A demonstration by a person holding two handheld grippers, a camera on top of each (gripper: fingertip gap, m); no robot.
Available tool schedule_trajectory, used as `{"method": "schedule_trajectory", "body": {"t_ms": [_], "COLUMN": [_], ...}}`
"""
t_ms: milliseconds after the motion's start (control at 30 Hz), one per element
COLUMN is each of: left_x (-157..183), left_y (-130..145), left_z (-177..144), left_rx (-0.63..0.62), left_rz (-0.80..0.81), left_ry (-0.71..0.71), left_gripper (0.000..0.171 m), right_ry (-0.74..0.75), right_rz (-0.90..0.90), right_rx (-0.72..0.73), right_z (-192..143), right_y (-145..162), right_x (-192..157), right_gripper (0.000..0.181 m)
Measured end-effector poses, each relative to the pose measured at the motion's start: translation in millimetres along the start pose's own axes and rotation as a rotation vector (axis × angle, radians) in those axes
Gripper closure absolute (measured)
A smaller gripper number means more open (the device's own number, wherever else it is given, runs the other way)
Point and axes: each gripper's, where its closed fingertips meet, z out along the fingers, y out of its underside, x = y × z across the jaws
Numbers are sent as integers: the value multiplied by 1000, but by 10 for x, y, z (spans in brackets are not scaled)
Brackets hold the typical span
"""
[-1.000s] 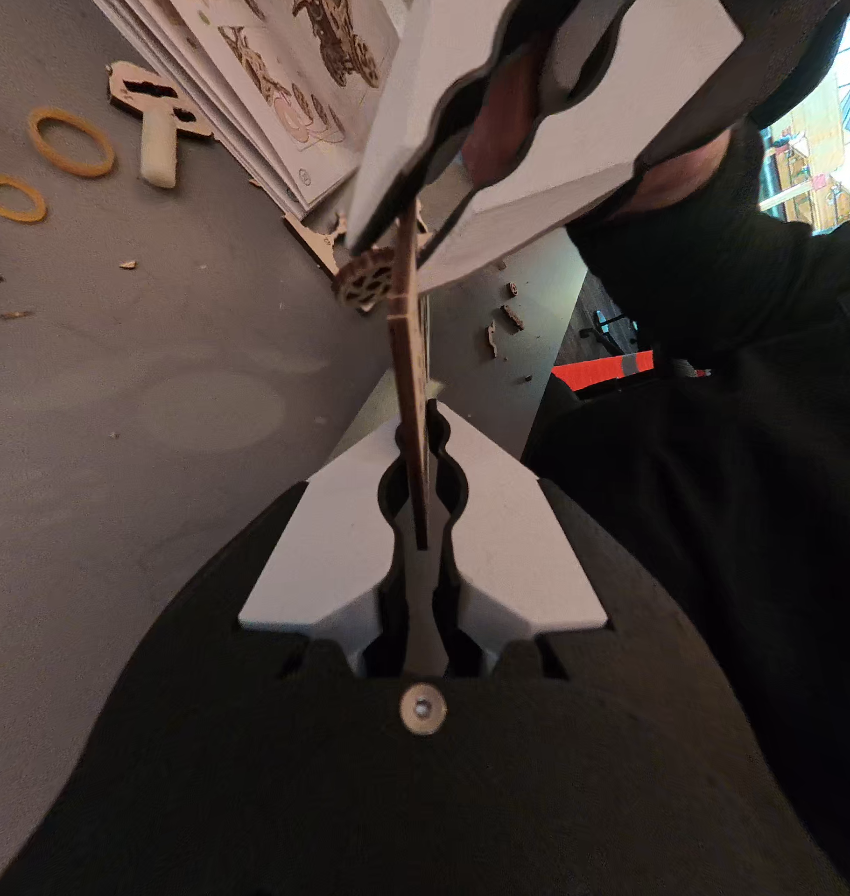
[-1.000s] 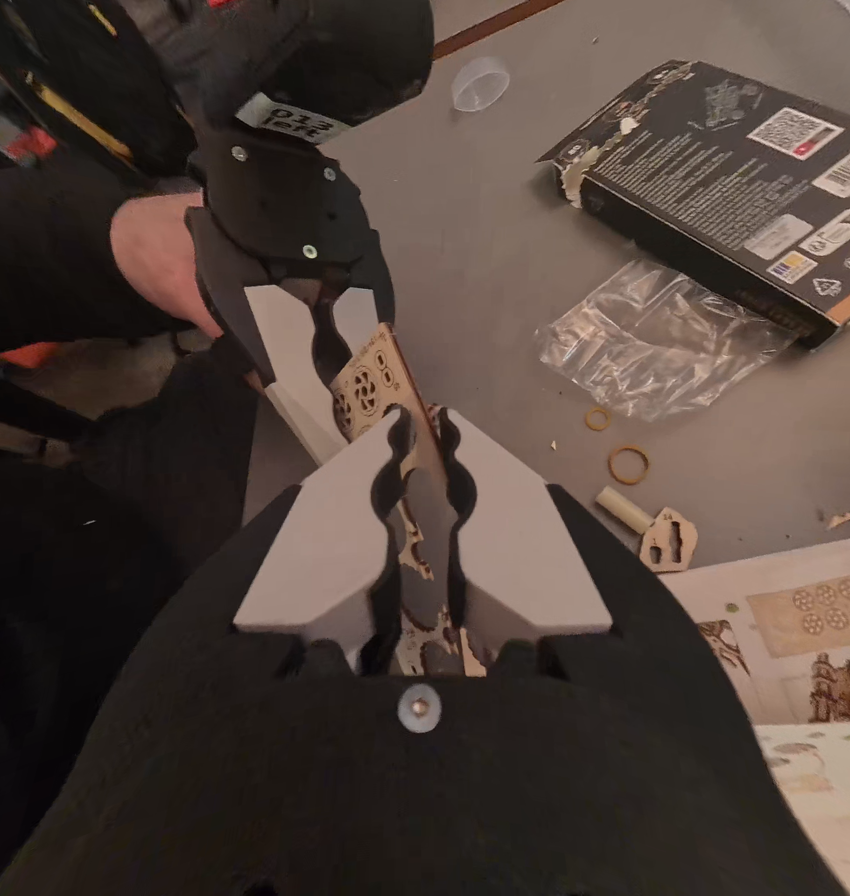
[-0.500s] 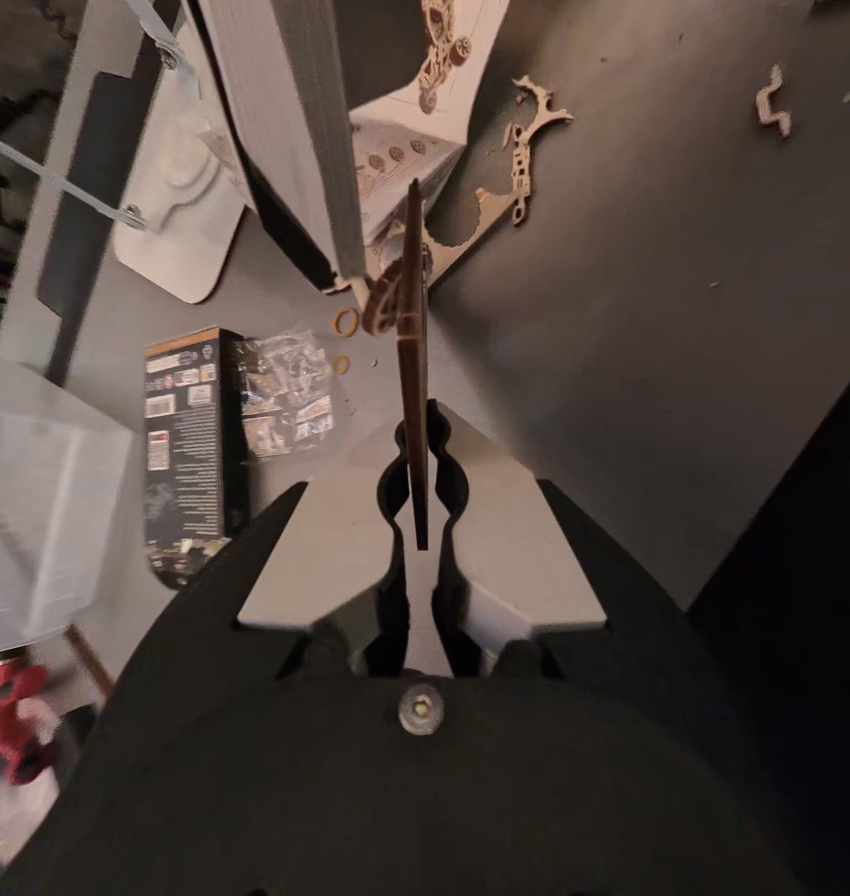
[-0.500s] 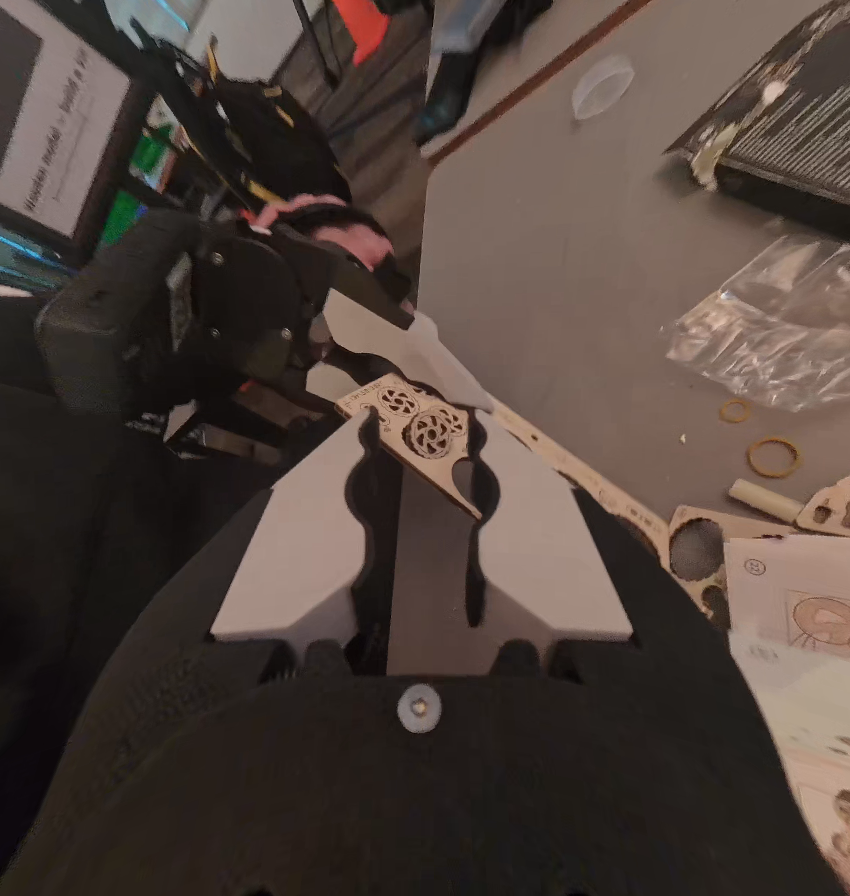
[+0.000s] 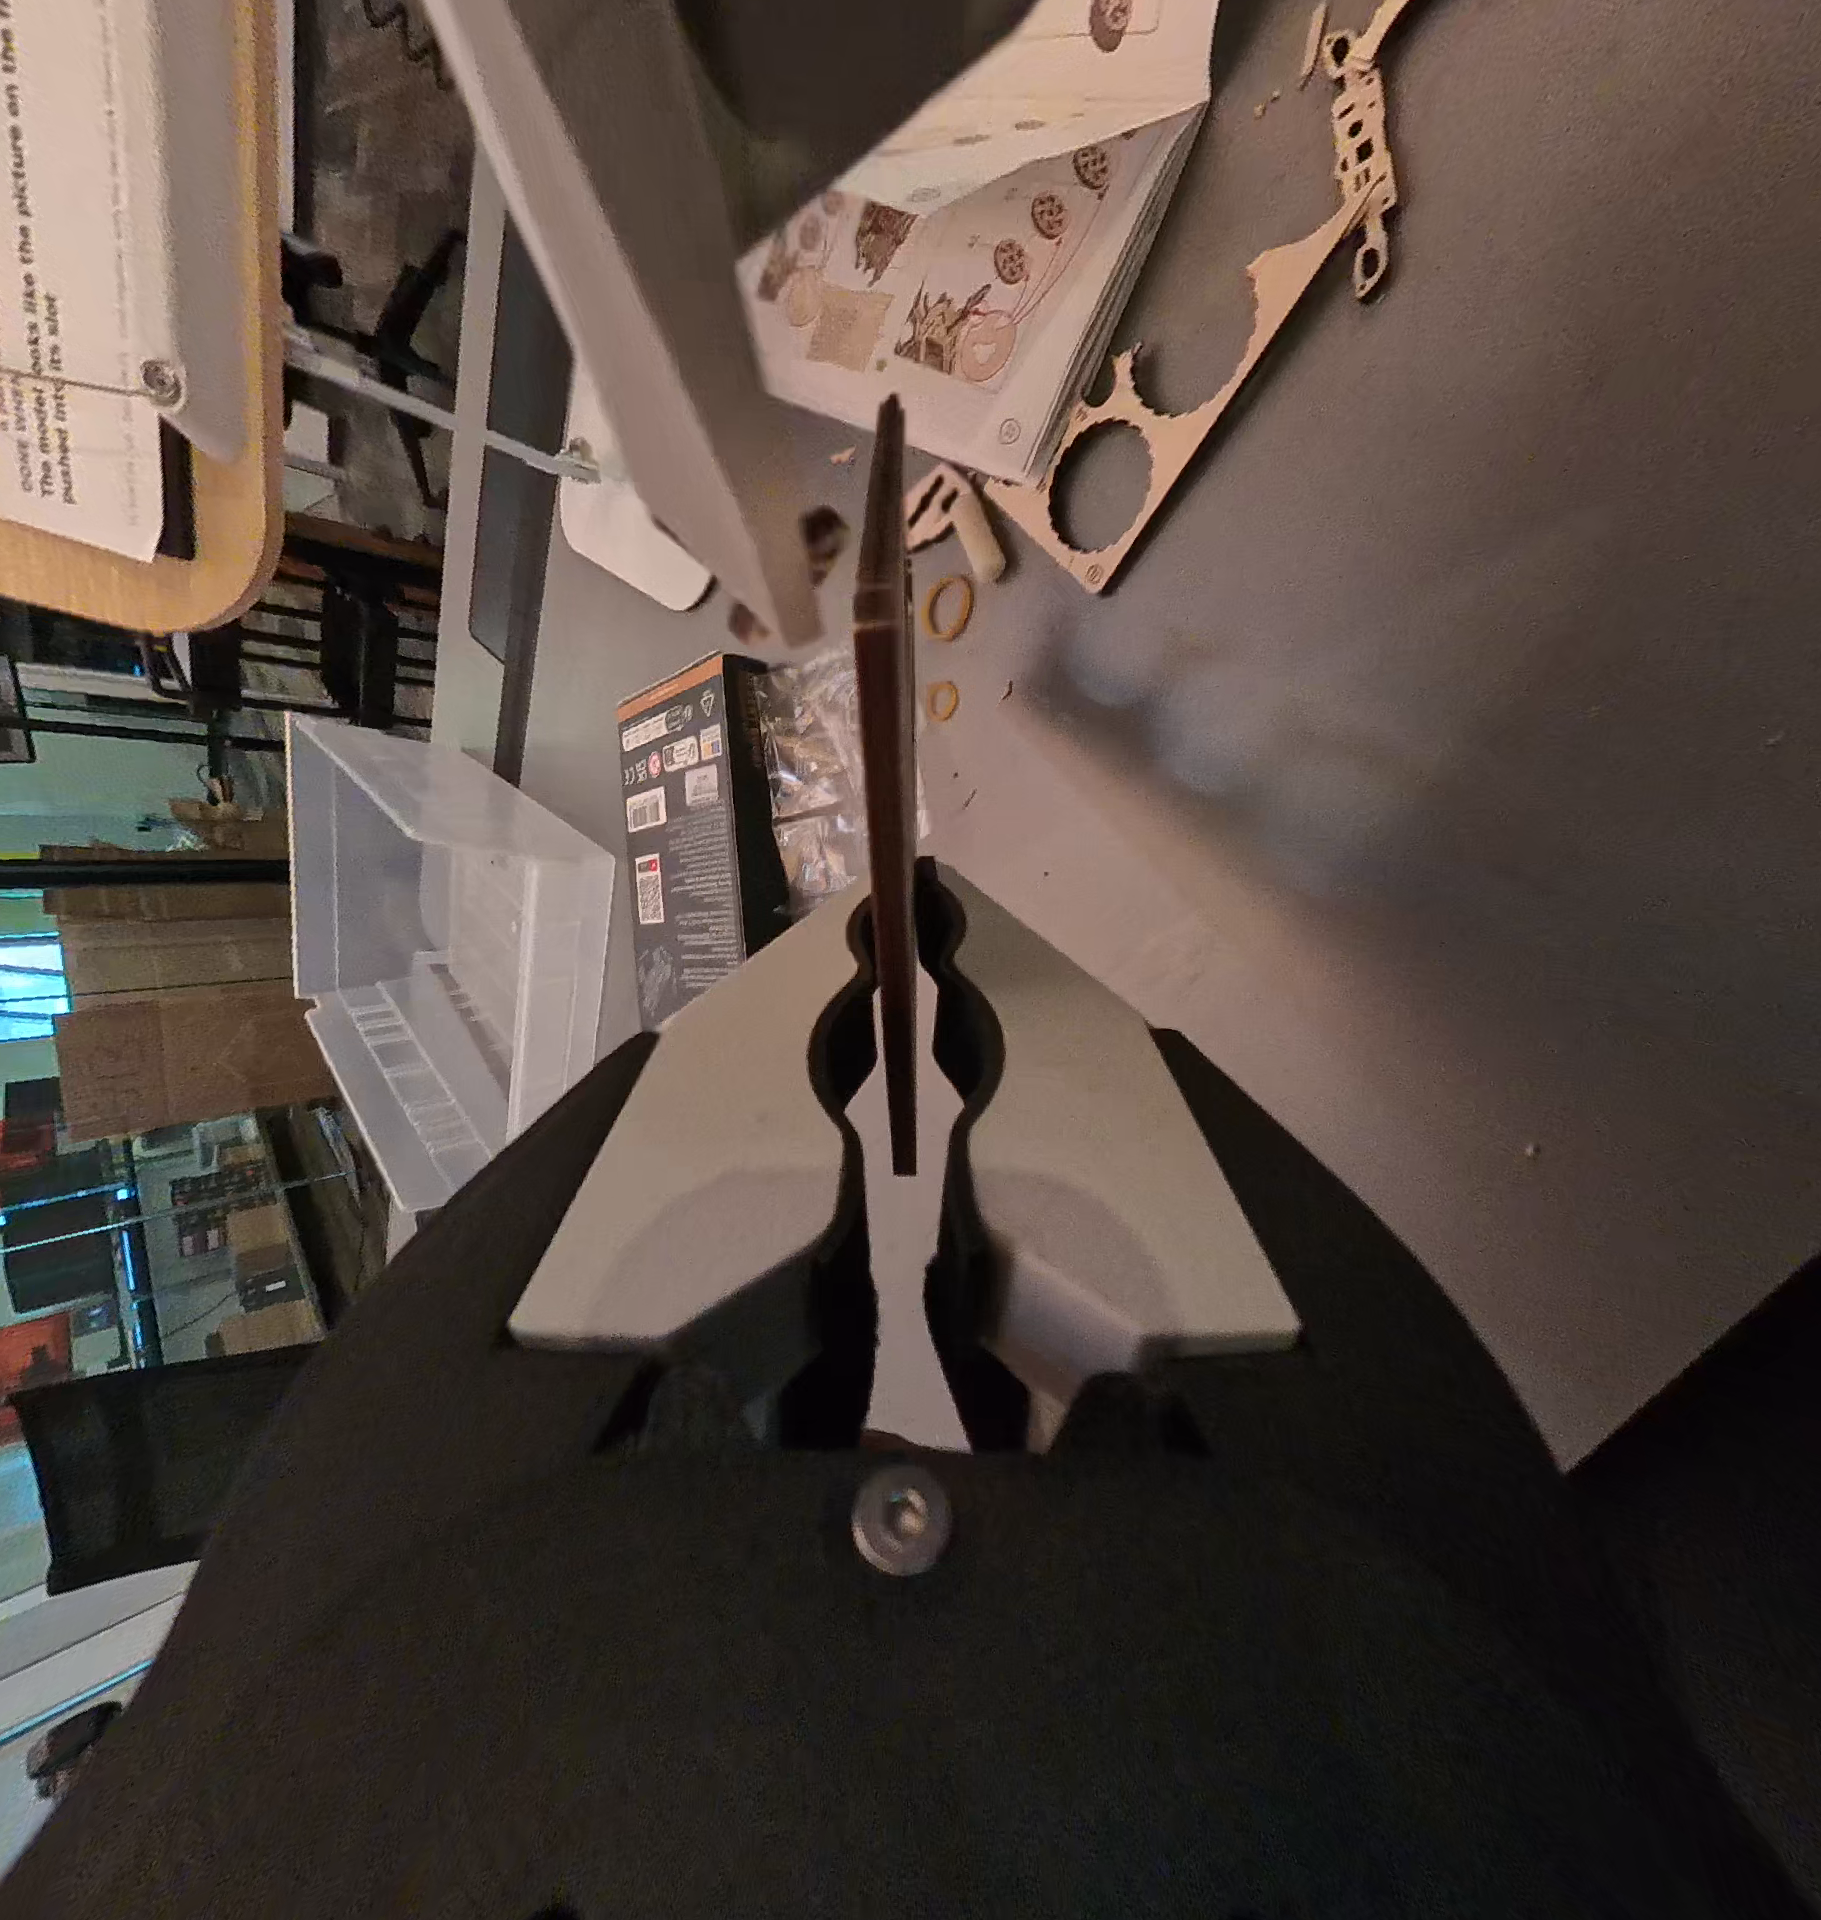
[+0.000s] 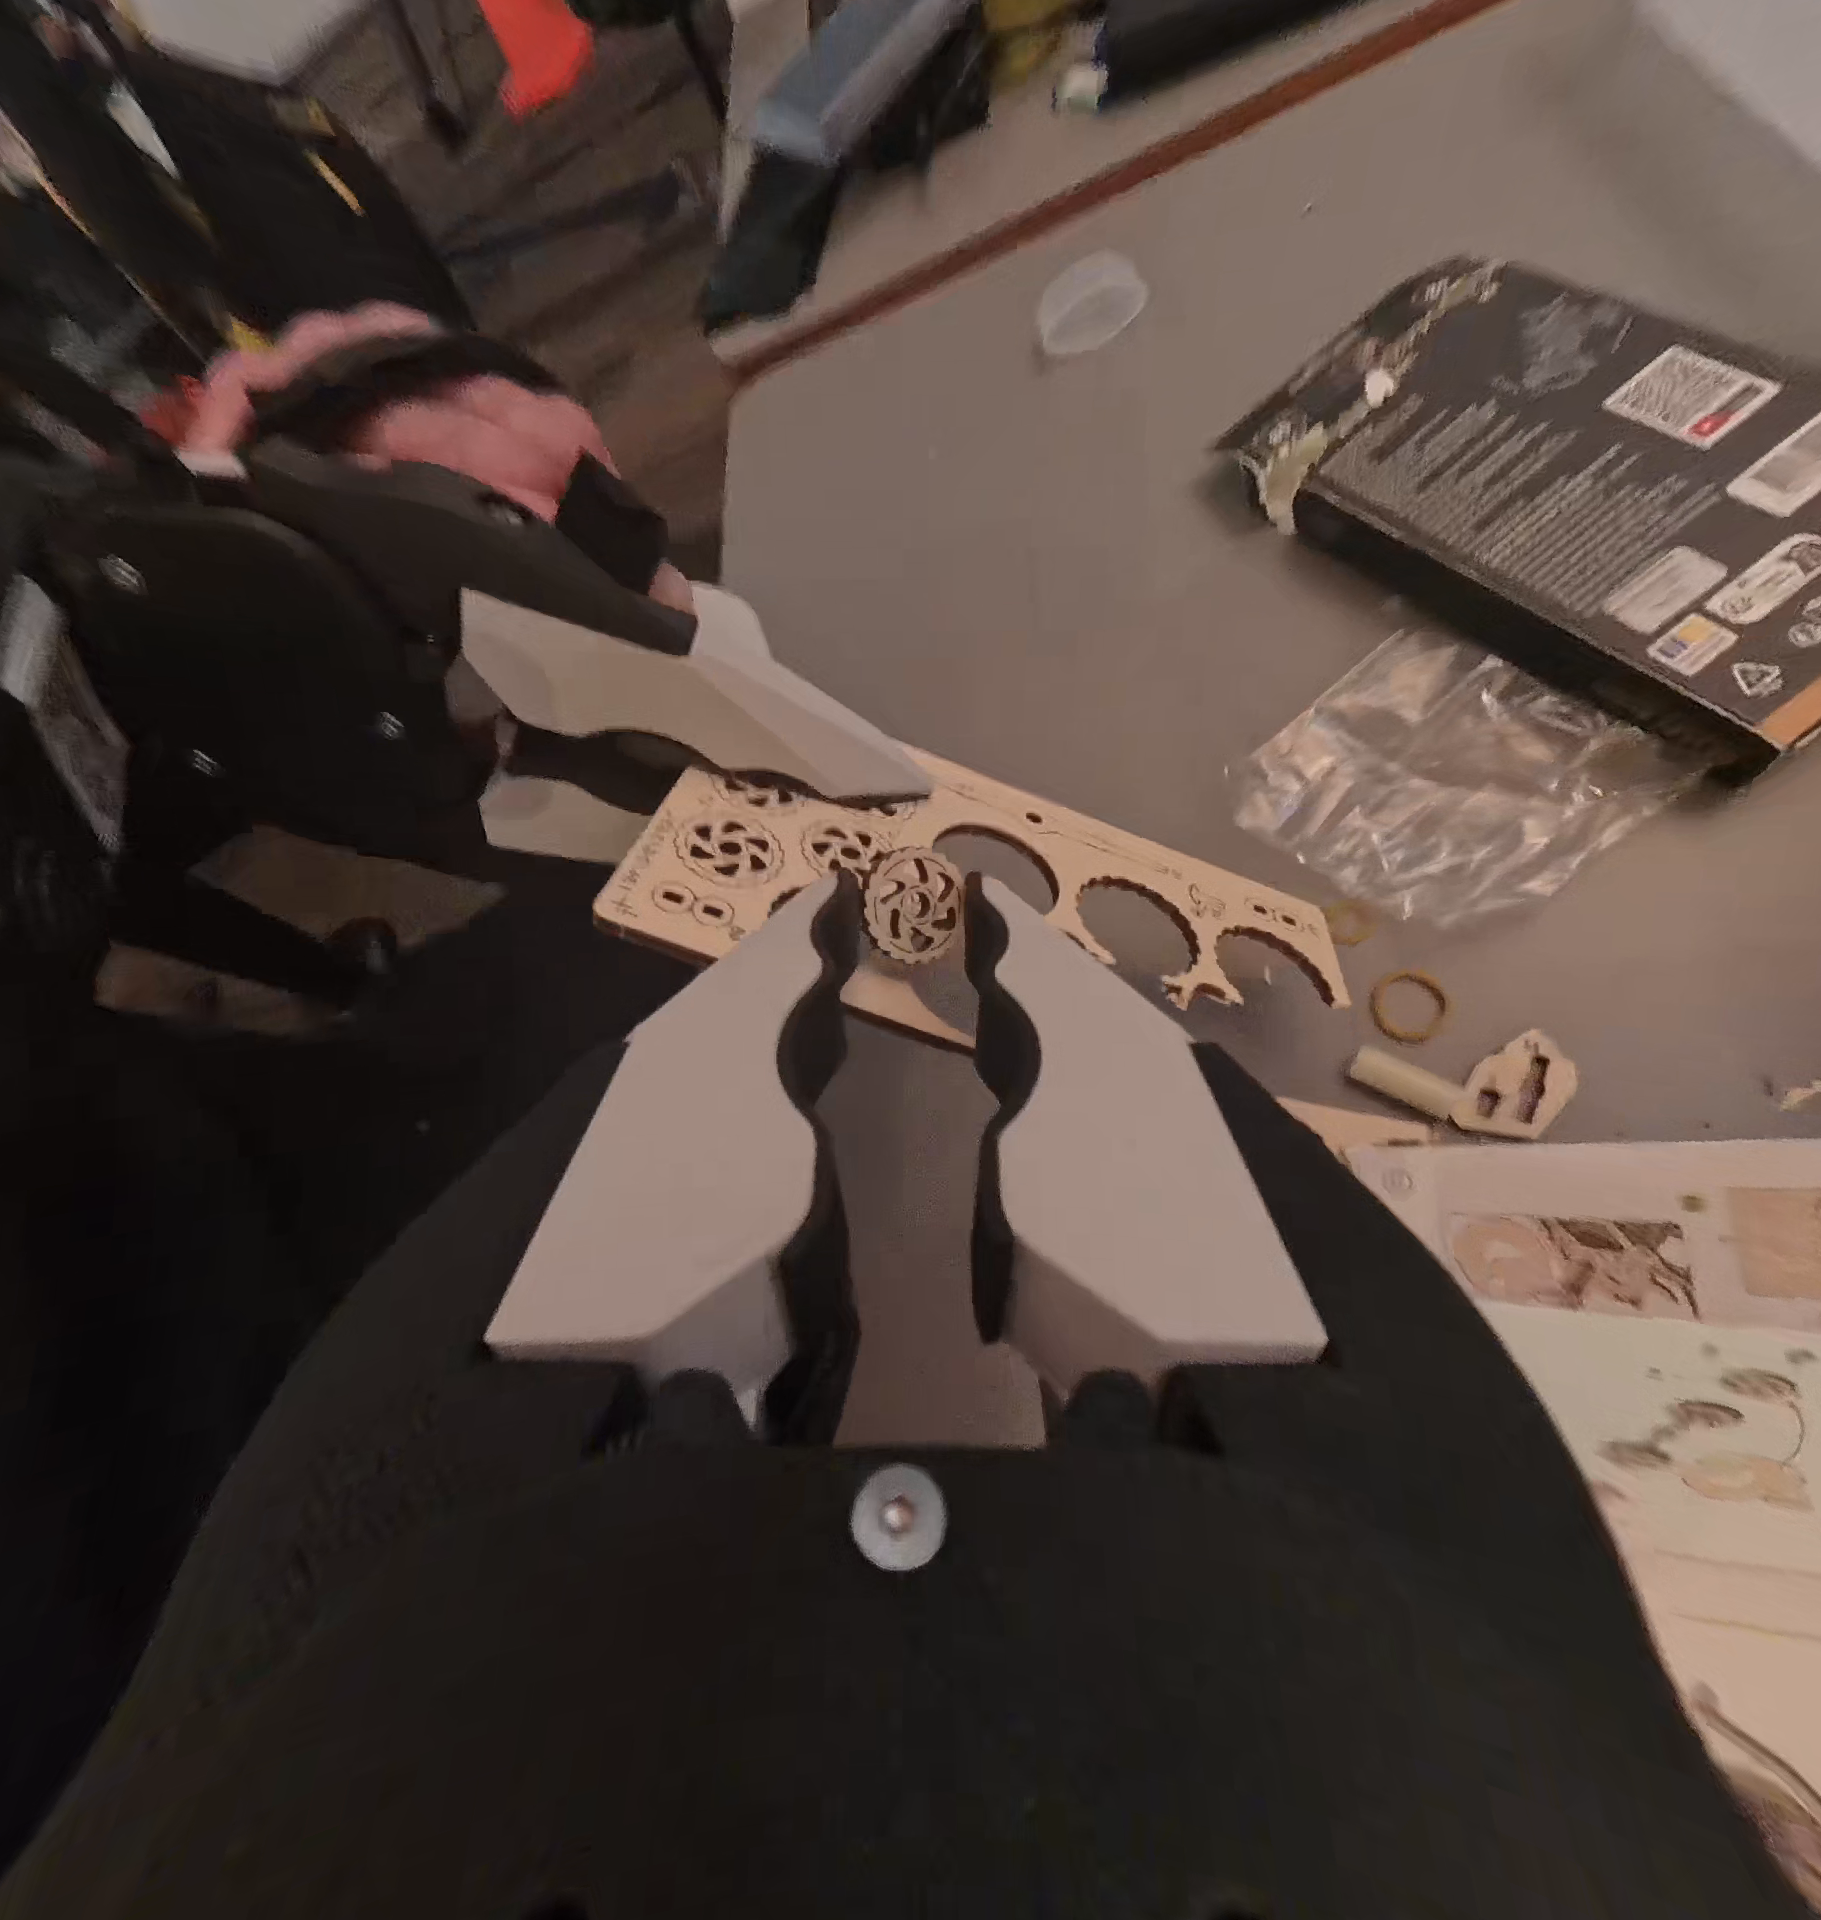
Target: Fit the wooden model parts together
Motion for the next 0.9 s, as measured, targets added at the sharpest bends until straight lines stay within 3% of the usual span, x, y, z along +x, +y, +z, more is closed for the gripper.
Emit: {"method": "schedule_trajectory", "body": {"t_ms": [67,167,233,367,433,533,600,733,900], "left_x": [8,0,20,74,92,111,115,122,144], "left_y": [57,155,314,372,374,402,430,317,44], "left_z": [-13,-83,-106,-118,-108,-91,-63,-59,-61], "left_rx": [-12,0,-23,112,179,244,266,328,398], "left_rz": [1,-107,-234,-680,-863,-1045,-1103,-1172,-1178], "left_ry": [-2,30,94,321,441,551,574,664,740], "left_gripper": [170,170,170,171,171,171,171,171,171], "right_ry": [-16,83,147,160,194,219,225,166,-7], "right_rz": [38,42,-5,-65,-134,-176,-181,-229,-140], "right_rx": [131,188,75,-221,-281,-342,-268,6,66], "right_z": [-77,-227,-196,94,255,401,382,215,401], "right_y": [-161,-186,35,651,830,991,835,133,-197], "right_x": [56,265,353,376,433,519,505,236,78], "right_gripper": [164,164,163,154,146,146,145,138,140]}}
